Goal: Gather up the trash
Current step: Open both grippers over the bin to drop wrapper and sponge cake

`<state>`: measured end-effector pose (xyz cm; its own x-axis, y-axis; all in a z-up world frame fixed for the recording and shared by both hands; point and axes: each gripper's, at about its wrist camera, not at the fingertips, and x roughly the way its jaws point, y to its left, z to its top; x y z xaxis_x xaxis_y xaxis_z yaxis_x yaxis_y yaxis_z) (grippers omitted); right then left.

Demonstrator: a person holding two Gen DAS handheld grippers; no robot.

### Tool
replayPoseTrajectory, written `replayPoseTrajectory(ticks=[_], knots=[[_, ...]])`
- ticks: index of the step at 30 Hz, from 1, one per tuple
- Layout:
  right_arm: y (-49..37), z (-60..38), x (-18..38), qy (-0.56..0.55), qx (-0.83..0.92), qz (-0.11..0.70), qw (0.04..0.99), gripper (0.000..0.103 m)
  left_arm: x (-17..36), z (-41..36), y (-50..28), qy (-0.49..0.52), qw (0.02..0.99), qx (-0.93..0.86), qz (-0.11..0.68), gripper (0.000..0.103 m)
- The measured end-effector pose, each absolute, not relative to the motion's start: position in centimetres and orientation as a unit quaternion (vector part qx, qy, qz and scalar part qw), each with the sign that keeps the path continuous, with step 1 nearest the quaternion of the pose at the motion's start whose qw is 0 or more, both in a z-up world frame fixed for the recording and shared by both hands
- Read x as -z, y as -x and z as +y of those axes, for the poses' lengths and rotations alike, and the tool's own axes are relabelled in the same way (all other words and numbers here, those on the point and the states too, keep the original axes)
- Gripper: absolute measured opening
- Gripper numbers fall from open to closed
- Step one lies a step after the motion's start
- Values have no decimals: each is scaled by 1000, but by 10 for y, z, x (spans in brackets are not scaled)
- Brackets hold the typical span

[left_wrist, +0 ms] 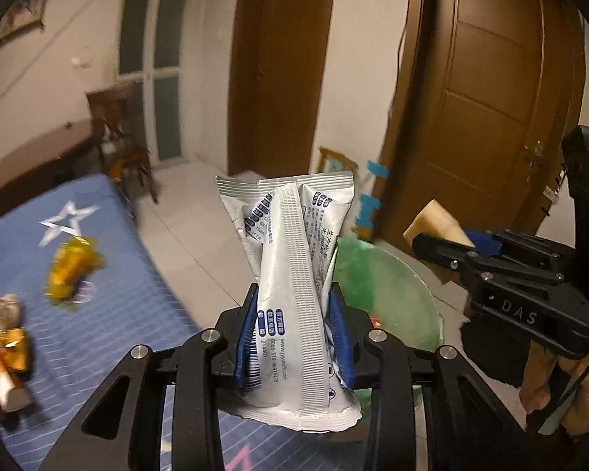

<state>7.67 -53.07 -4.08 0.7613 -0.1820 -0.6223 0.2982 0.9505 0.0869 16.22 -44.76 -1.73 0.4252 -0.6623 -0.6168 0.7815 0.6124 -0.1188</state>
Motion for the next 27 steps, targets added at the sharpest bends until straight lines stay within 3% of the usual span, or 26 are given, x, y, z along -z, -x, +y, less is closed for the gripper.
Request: replayPoseTrajectory(ticks=[12,27], knots=[[-101,-587,103,-134,131,396,899,29,98,-533,-207,-126,784,446,413,36],[-103,-601,116,-147,127,402,895,29,139,-561,-217,-136,777,440,428,37]])
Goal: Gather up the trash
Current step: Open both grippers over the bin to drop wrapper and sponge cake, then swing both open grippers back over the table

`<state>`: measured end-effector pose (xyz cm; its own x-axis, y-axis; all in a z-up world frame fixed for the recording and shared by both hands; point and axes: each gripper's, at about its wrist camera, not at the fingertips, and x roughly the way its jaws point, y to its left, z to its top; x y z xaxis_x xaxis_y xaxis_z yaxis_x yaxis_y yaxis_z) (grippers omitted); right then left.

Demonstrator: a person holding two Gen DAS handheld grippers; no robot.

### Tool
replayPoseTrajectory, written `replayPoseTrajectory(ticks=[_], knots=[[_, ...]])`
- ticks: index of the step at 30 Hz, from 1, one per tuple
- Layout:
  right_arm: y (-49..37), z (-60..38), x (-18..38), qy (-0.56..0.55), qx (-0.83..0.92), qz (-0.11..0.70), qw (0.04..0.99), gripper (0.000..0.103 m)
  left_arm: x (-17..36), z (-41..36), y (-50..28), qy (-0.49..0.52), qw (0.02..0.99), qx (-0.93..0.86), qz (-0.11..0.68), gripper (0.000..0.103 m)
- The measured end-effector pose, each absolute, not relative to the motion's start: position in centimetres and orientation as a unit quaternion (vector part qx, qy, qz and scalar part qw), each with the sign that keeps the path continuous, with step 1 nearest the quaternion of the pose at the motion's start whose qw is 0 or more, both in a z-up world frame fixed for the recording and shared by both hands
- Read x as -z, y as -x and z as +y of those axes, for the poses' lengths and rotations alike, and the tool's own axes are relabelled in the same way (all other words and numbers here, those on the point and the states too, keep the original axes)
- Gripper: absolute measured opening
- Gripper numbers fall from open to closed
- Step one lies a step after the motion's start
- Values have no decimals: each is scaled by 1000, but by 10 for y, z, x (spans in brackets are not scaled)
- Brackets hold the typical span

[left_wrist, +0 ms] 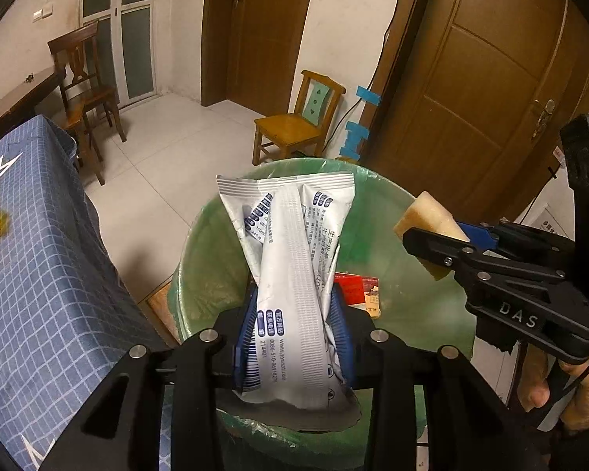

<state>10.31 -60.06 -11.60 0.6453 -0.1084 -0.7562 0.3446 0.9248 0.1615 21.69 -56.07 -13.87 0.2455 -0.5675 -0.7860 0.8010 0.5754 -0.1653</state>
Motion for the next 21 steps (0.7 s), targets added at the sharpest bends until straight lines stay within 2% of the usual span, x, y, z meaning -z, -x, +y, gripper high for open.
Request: replayPoseTrajectory(ticks=[1,2,3,4,5,7,21], knots=[[-103,-600,116,-148,127,400,895,29,140,-561,-218,-138,779,438,428,38],[-102,-601,116,-150,127,398,896,29,136,-563,-215,-140,779,436,428,44],[-102,-602,116,-154,126,396,896,34,136,-563,-214,-141,780,434,429,47],[-100,-604,115,-157,125,392,898,43,136,-562,-214,-141,781,432,428,53],[-98,-605,114,-160,125,388,899,46,136,-561,-215,-141,784,430,425,60],[-96,-607,112,-163,126,384,900,48,134,-559,-217,-139,787,428,422,64],[-84,-597,101,-162,124,363,909,48,122,-542,-209,-136,792,423,419,65]])
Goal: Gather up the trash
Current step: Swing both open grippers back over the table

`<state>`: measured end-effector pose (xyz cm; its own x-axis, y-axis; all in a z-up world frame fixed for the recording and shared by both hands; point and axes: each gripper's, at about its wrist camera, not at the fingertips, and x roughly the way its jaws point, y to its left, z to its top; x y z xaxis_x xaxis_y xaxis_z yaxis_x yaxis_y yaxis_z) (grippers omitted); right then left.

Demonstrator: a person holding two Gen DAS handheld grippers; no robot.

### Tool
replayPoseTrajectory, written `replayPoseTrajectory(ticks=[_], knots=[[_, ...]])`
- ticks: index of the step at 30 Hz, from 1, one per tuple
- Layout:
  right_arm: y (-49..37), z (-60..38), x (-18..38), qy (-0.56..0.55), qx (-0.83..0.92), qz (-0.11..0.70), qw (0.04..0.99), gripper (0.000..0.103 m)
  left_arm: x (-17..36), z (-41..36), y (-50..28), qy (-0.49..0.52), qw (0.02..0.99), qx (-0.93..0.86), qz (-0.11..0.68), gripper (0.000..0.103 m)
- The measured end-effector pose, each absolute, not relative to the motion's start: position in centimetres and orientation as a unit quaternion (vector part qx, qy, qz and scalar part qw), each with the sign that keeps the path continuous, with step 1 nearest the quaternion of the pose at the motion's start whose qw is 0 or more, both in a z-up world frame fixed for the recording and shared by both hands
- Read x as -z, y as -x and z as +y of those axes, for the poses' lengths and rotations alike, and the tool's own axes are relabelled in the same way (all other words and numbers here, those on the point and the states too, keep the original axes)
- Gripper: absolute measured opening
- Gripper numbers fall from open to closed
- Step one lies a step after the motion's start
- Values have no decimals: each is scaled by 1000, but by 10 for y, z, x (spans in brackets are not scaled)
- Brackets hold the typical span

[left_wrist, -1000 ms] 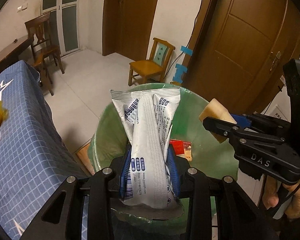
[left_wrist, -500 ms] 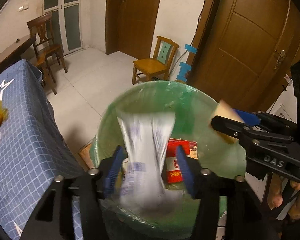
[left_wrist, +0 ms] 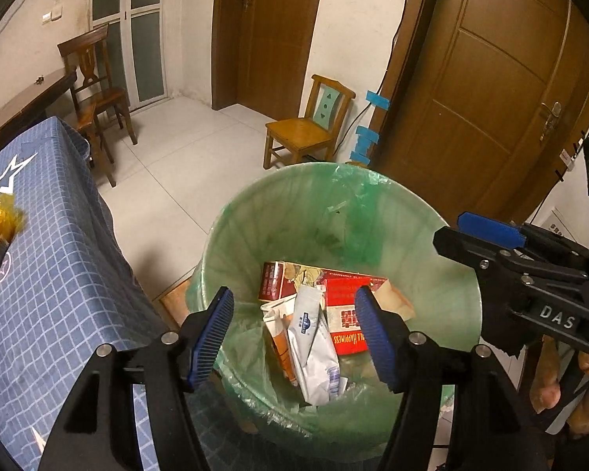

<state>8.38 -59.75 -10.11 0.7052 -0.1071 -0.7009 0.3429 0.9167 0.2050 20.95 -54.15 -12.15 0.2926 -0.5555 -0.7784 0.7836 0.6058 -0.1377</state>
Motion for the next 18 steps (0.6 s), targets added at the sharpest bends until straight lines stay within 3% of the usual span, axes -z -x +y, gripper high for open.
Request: replayPoseTrajectory(ticks=[2,12,18], knots=[[-75,-587,92,-151,124,345,918,48,118,-534,-207,-137,794,421,416,65],[-39,-506,64,-104,92,262,955,77,102,-442,-195,-127,811,397,410,65],[-44,-453,56,-86,46,243,965,97,84,-348,-189,-82,840,371,386,86]])
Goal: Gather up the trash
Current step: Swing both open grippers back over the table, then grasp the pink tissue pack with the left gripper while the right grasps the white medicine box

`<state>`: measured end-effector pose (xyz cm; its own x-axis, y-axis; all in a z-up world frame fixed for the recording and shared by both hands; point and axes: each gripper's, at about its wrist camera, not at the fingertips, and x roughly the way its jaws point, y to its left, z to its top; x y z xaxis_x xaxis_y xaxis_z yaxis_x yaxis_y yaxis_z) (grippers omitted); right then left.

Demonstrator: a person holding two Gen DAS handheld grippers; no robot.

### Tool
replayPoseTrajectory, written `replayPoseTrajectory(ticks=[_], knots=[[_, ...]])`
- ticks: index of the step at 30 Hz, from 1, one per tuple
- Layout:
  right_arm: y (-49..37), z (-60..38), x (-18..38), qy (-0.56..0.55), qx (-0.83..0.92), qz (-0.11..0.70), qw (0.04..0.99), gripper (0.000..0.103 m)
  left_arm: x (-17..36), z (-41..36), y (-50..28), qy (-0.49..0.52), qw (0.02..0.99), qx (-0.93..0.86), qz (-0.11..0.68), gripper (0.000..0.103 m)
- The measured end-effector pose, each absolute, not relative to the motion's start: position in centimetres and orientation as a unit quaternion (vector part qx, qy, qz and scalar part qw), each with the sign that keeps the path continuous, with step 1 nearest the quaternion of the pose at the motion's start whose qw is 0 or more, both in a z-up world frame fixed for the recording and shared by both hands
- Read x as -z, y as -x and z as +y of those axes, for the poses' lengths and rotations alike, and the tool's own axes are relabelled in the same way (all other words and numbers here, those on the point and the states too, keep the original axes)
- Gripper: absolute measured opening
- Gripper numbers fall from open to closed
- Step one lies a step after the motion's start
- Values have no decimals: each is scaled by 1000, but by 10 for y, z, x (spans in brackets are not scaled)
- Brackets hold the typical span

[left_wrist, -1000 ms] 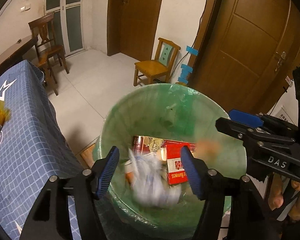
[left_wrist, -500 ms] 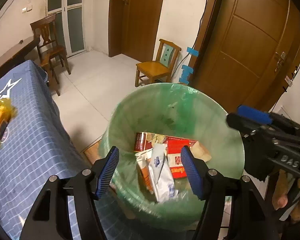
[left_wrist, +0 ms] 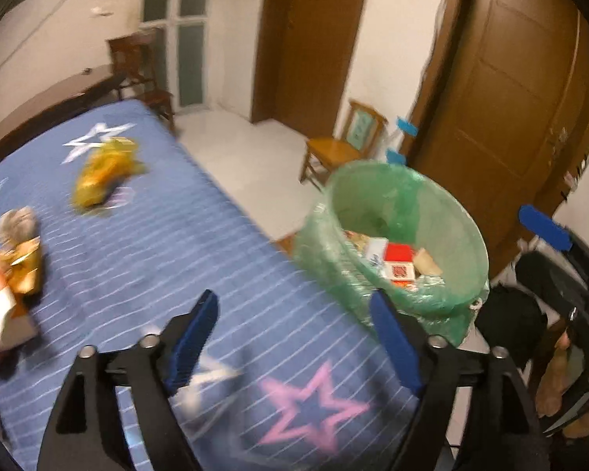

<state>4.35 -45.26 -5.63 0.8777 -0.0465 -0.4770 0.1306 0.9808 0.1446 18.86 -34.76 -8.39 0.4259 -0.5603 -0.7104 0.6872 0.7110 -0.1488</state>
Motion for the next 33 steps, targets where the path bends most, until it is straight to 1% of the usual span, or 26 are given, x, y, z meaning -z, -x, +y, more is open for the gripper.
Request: replayPoseTrajectory(ticks=[1,2,4,10,17,20,26,33], knots=[[-47,-442,56,-83,36,245,965,97,82,-337,-188,-77,843,368,384,91],[-48,-436,57,-82,31,247,965,97,80,-317,-188,-70,848,363,381,94],[-53,-423,58,-83,19,252,964,97,74,-285,-185,-80,860,345,366,96],[-62,-375,64,-84,-30,270,959,97,58,-183,-187,-68,879,311,355,96],[-71,-318,70,-81,-82,293,949,97,49,-31,-218,-38,906,224,358,97],[-77,-301,75,-82,-95,306,944,97,53,15,-237,-28,905,211,368,98],[-85,-274,80,-82,-111,320,937,97,84,51,-290,-37,884,202,421,98],[-96,-256,84,-101,-132,339,926,97,102,27,-322,-83,861,245,439,98]])
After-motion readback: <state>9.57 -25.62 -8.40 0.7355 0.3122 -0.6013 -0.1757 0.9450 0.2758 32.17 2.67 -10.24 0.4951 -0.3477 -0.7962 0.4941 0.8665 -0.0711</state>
